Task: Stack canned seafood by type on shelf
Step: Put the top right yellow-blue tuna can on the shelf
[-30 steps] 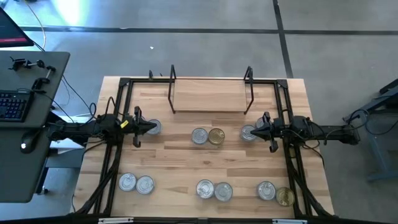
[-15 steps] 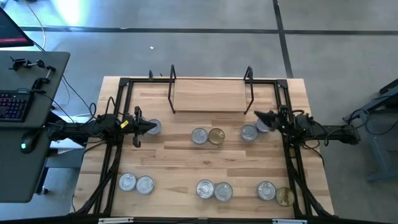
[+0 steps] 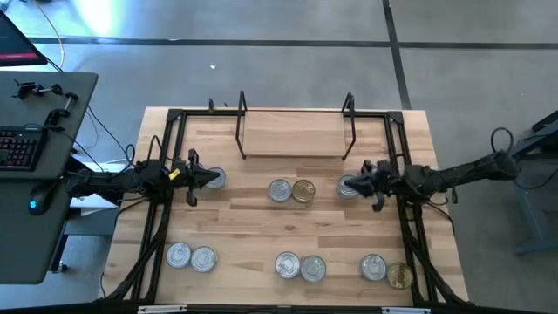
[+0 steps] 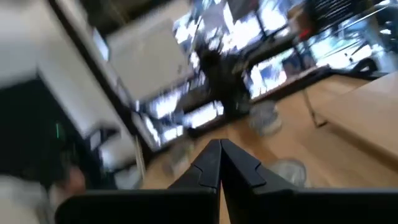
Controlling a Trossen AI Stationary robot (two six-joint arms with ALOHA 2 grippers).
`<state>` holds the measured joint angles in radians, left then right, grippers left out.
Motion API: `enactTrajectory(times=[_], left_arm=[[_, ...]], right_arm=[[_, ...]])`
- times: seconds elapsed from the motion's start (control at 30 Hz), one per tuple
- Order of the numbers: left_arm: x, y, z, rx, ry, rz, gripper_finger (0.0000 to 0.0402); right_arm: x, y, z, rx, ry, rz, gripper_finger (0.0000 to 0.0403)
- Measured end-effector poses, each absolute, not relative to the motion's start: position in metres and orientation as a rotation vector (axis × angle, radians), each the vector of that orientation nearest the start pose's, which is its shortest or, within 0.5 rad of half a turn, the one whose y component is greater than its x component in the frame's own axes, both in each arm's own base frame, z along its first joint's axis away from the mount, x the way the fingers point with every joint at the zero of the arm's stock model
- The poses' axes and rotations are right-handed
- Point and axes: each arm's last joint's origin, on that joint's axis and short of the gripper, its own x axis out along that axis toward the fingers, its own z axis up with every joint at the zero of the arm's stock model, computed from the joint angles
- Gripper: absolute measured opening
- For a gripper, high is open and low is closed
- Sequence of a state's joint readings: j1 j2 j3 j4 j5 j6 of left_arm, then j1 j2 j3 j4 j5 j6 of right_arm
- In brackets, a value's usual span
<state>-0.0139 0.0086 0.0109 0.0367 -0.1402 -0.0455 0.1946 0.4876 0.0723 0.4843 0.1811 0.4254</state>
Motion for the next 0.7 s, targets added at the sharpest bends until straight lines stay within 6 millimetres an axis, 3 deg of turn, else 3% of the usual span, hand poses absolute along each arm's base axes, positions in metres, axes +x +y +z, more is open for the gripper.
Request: enactTrajectory(times=[0.07,0.2,0.43,0.57,0.7], left_arm=[[0.097,0.003,0.171,-0.055,-0.056,0.125,0.0],[0.097,0.003,0.175,-0.061,-0.093,0.128,0.0],[0.097,0.004,0.176,-0.098,-0.113,0.179,0.0],[0.096,0.005,0.177,-0.112,-0.116,0.191,0.0],[0.097,0.005,0.175,-0.113,-0.099,0.194,0.0]], right_arm=[[0.134,0.021,0.188,0.388,-0.049,-0.007,0.0],[0.144,0.019,0.203,0.408,-0.039,-0.102,0.0005],[0.157,0.027,0.227,0.324,0.454,-0.243,0.0085],[0.17,0.035,0.226,0.176,0.671,-0.313,0.0151],[0.188,0.045,0.205,-0.031,0.819,-0.418,0.018]])
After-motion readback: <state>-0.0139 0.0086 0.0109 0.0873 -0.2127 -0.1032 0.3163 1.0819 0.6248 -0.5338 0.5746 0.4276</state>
